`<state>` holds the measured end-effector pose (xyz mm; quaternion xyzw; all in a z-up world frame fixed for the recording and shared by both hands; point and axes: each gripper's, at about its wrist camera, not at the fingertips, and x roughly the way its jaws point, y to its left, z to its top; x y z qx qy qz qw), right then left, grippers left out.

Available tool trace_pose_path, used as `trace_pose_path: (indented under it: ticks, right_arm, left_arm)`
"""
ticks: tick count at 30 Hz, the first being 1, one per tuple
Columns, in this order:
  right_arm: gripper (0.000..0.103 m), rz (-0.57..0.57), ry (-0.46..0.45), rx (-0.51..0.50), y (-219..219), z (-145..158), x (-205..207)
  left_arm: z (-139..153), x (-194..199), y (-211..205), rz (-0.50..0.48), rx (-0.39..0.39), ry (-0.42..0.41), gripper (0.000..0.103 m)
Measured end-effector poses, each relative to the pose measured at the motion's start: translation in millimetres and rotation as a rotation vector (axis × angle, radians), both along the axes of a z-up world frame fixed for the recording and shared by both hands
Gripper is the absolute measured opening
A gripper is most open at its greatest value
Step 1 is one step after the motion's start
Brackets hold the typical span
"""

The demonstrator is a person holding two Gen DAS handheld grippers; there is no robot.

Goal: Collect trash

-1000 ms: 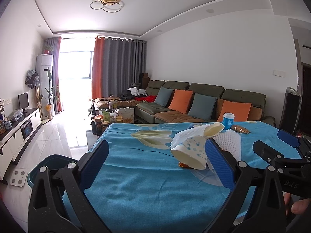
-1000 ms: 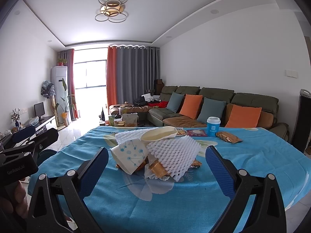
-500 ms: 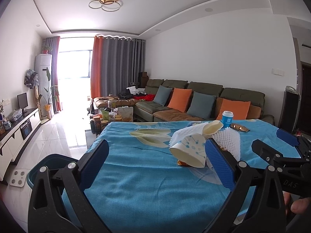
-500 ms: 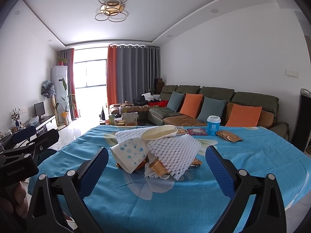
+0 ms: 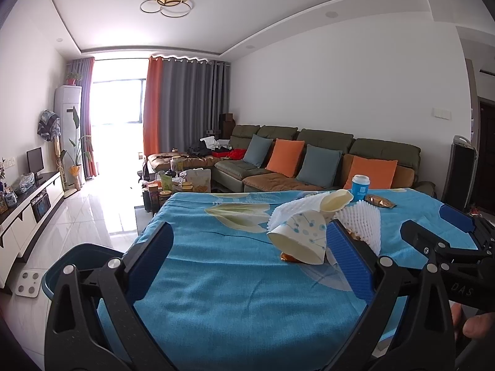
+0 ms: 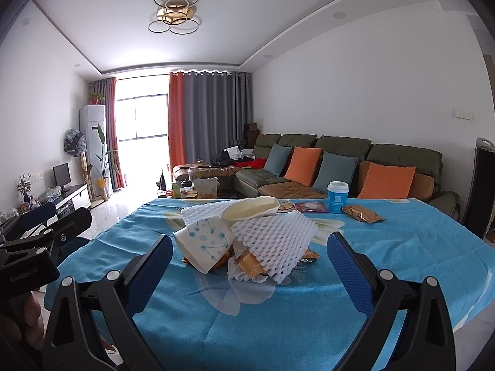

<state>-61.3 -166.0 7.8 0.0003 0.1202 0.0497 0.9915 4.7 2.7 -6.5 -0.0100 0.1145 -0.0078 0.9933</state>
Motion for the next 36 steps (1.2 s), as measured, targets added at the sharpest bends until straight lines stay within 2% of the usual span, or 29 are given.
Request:
trace_pose_path:
  ticks: [11,19,26,29,31,36]
  right_arm:
    - [0.096,-0.003,-0.025,0.001,-4,2,-8]
    - [0.096,-0.010,-0.017,0.039,-9,4,-7]
    - [0.096,-0.012,-0.020,-0.001,-8,3,-8]
    - [0.096,-0.014,-0.021,0.017,-10,3,-8]
    - [0.096,-0.018,0.022,0.021,-10,3,-5]
    - [0.096,-0.032,0.042,0.066,-16,4,5]
  left_arm:
    - [1,-4,-3,-0.004,0.004,-0.007,0.097]
    - [0,-4,-4,-0.008,0.005,-0.007,0.097]
    - [-1,-5,-5,-0.013,0.004,-0.003,0.097]
    - [-1,-5,-4,-0.011,0.000,-0.003,0.097]
    - [-1,-4,-5,-0.013,-0.001,0.000,0.097]
    - [2,-1,-3,-0.038,-0.010,0.009,0.097]
